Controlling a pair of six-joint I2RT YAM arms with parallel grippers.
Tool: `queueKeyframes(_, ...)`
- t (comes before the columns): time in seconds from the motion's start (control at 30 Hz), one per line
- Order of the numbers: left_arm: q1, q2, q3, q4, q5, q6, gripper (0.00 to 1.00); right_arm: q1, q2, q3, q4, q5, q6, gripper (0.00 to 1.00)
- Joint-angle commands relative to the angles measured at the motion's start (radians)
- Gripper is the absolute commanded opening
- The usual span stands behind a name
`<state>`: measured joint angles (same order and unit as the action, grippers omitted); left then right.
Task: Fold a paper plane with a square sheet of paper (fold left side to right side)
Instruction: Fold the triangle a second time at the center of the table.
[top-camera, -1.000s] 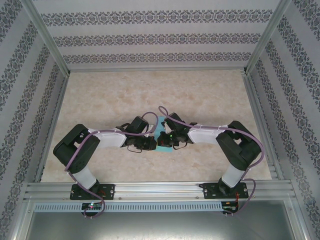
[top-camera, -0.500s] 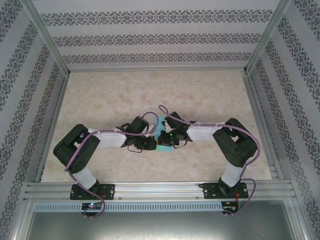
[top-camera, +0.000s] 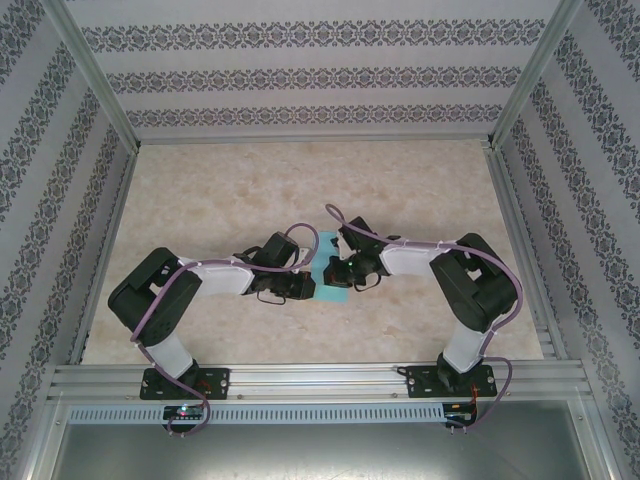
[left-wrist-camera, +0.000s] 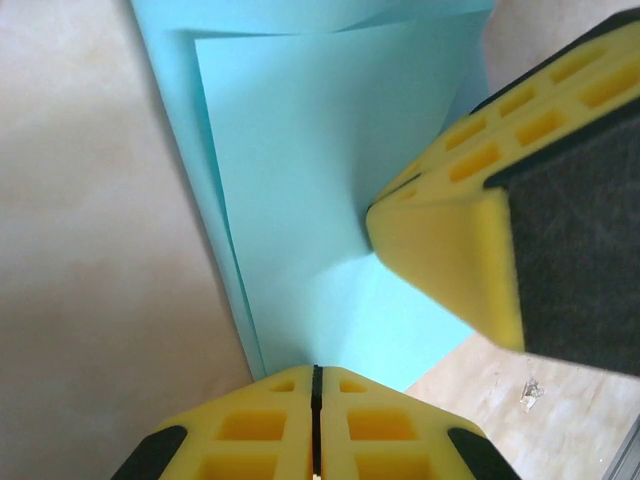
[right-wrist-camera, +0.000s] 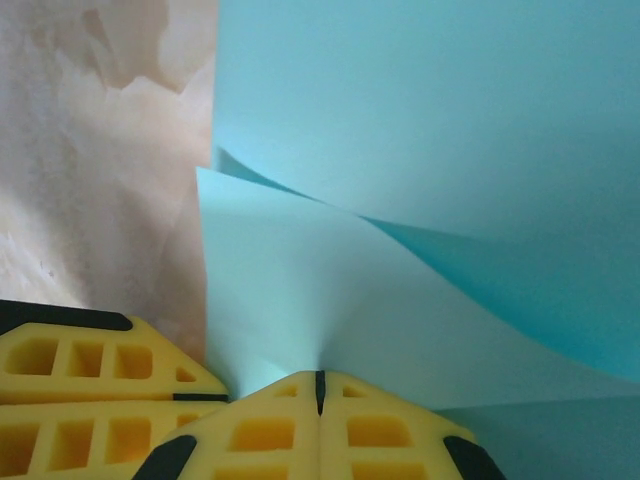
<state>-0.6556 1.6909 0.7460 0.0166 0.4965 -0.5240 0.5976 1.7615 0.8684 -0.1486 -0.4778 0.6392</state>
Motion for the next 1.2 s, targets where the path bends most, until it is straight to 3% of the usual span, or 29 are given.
queueKeyframes(0.0, -0.010, 0.048, -0.036, -0.109, -0.076, 0.027, 0.10, -0.055, -0.005, 0.004, -0.089, 0.097, -0.048, 0.00)
queueKeyframes(0.73, -0.012, 0.040, -0.034, -0.111, -0.079, 0.024, 0.10, -0.250, 0.012, 0.040, -0.149, 0.071, -0.140, 0.00)
queueKeyframes(1.0, -0.013, 0.030, -0.027, -0.104, -0.082, 0.018, 0.10, -0.195, -0.149, 0.010, -0.090, 0.026, -0.117, 0.00)
queueKeyframes(1.17, -0.013, 0.035, -0.018, -0.106, -0.080, 0.019, 0.10, -0.123, -0.120, 0.016, -0.059, -0.014, -0.072, 0.00)
